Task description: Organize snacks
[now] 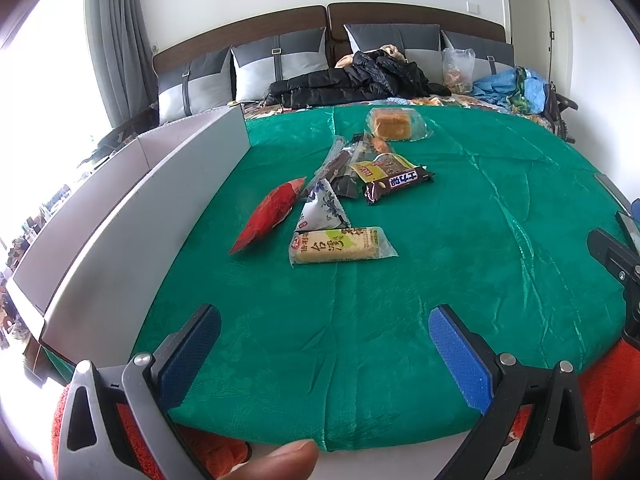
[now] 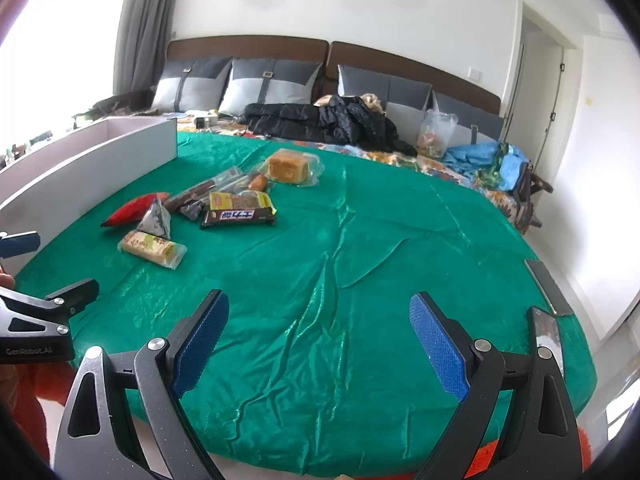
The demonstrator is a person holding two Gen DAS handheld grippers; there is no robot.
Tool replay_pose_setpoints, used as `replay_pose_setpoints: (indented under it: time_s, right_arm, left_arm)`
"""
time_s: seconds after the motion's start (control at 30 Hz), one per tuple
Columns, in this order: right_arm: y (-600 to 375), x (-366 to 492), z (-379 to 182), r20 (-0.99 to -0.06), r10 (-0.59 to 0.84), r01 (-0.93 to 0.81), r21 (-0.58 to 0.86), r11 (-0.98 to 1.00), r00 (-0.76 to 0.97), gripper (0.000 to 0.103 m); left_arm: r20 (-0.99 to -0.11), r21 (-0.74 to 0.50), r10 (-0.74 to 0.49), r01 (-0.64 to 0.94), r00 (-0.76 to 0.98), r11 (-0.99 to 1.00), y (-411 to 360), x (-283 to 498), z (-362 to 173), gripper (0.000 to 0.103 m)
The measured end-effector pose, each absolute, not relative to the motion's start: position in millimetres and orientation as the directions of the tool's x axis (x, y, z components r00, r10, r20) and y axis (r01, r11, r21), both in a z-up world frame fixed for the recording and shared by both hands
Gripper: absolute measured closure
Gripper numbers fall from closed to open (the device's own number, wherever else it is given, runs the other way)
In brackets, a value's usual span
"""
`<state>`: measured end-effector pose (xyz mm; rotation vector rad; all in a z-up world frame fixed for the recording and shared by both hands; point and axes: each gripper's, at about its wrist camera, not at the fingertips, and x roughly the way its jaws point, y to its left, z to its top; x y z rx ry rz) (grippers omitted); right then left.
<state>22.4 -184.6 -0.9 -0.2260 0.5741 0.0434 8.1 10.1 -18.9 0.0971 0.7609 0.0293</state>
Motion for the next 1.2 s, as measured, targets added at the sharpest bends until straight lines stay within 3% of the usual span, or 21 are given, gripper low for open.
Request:
replay_pose_setpoints:
  time_s: [1.2]
  right_arm:
    - [-180.9, 26.5, -3.5, -0.57, -0.017, -0.124, -0.207, 0.971, 0.821, 0.009]
  left_arm:
    - [-0.701, 0.096, 0.064, 0.005, 0.711, 0.995, 12.3, 11.7, -24.3, 0.0]
